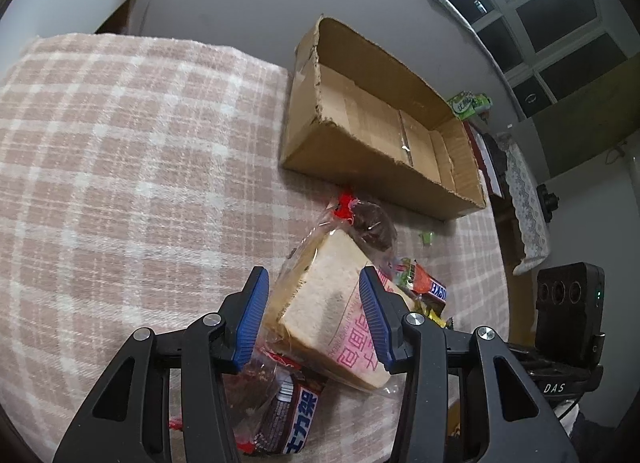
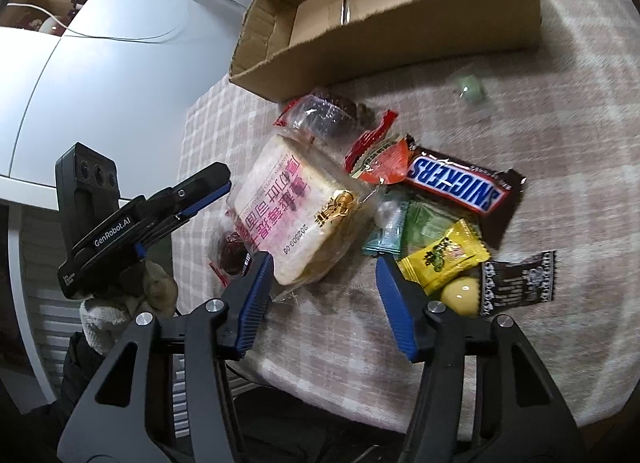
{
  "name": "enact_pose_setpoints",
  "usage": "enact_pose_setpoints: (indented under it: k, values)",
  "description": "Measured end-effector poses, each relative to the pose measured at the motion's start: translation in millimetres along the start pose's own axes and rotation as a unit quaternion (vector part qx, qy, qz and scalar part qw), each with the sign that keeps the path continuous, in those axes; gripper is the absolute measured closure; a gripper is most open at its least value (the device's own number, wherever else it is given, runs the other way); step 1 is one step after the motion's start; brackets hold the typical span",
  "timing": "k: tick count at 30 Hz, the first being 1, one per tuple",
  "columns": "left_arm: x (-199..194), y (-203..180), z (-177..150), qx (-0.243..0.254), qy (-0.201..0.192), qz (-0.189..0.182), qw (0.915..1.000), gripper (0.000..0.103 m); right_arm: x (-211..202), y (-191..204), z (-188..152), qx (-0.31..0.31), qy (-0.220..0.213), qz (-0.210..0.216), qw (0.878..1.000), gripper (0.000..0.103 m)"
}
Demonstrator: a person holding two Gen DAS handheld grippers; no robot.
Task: Organize snacks
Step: 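Lower the left tool onto the packaged bread slice and close on it, then lift the bread slice with the left tool and release it into the box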
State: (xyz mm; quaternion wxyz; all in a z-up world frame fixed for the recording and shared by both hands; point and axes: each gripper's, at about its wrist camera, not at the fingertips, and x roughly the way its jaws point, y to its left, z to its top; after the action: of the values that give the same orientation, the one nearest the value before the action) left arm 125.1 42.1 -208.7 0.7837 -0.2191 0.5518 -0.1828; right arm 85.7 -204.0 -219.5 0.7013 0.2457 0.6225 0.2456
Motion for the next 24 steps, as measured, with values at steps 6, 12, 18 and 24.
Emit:
enact_pose_setpoints:
  k: [6,12,18,24]
  values:
    - [12,0,-1,-0.003,0.017,0.001,0.9998,0.059,14,2,4,0.005,0.015,0.009,1.000,0.053]
    - [16,-1,-8,0.003,0.027,0.003,0.9996,0.060,32,9,8,-0.001,0.026,0.010,1.000,0.065]
    - [13,-5,-12,0.007,0.028,0.003,0.9996,0.060,36,14,15,-0.006,0.027,0.008,1.000,0.066]
    - [4,-9,-21,0.008,0.025,0.006,0.9996,0.060,30,19,18,-0.024,0.021,0.004,0.999,0.066]
